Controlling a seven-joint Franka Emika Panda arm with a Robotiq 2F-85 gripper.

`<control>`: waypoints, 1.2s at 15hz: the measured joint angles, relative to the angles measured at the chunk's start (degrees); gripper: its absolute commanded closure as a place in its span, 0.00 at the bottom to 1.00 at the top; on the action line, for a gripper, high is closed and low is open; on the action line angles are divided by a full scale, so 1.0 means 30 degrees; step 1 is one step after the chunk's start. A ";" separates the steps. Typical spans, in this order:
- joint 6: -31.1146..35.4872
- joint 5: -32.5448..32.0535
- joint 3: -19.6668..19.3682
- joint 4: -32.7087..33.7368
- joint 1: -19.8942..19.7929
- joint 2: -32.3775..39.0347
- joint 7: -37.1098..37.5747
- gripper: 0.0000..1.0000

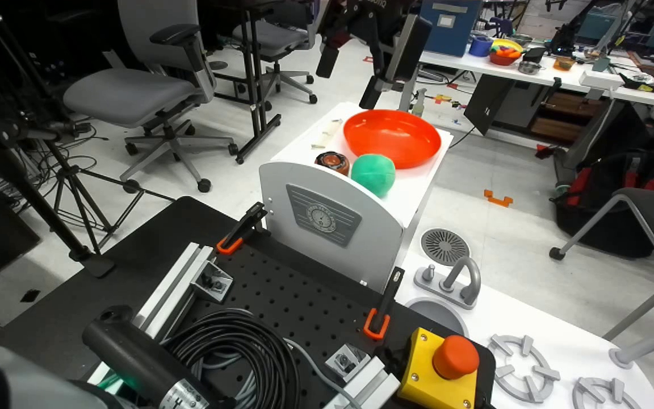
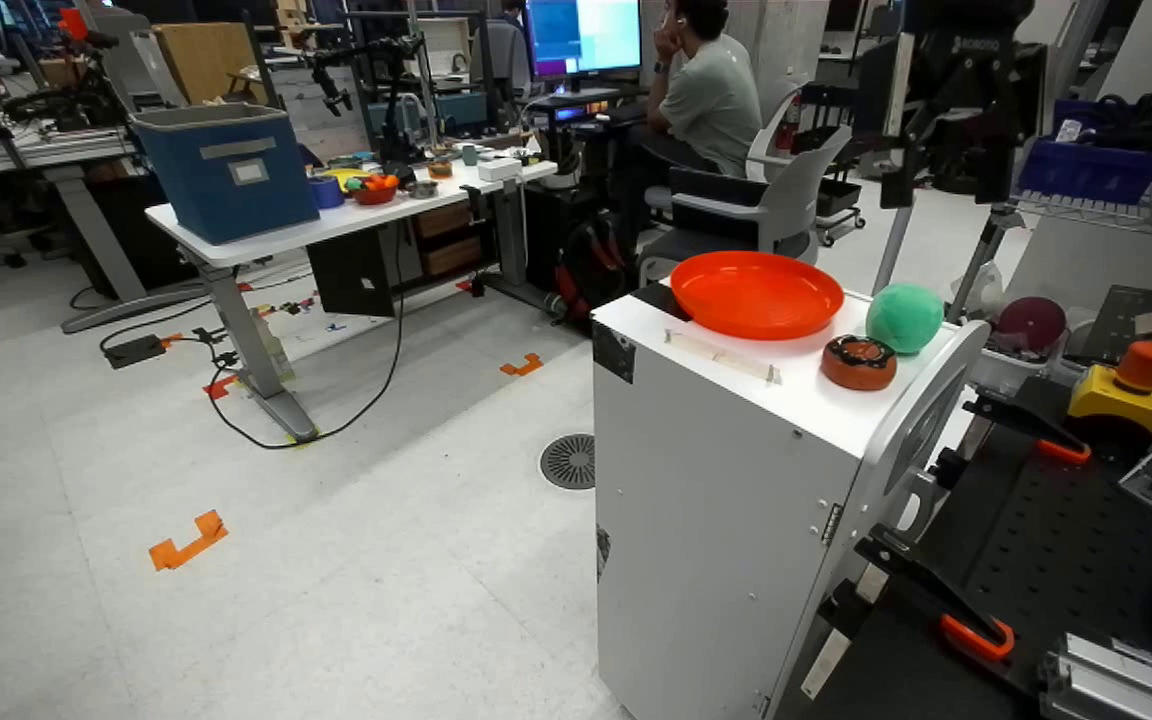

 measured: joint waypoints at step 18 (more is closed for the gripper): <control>-0.3645 -0.2645 0.0110 0.0824 0.0165 0.0068 -0.0130 0.00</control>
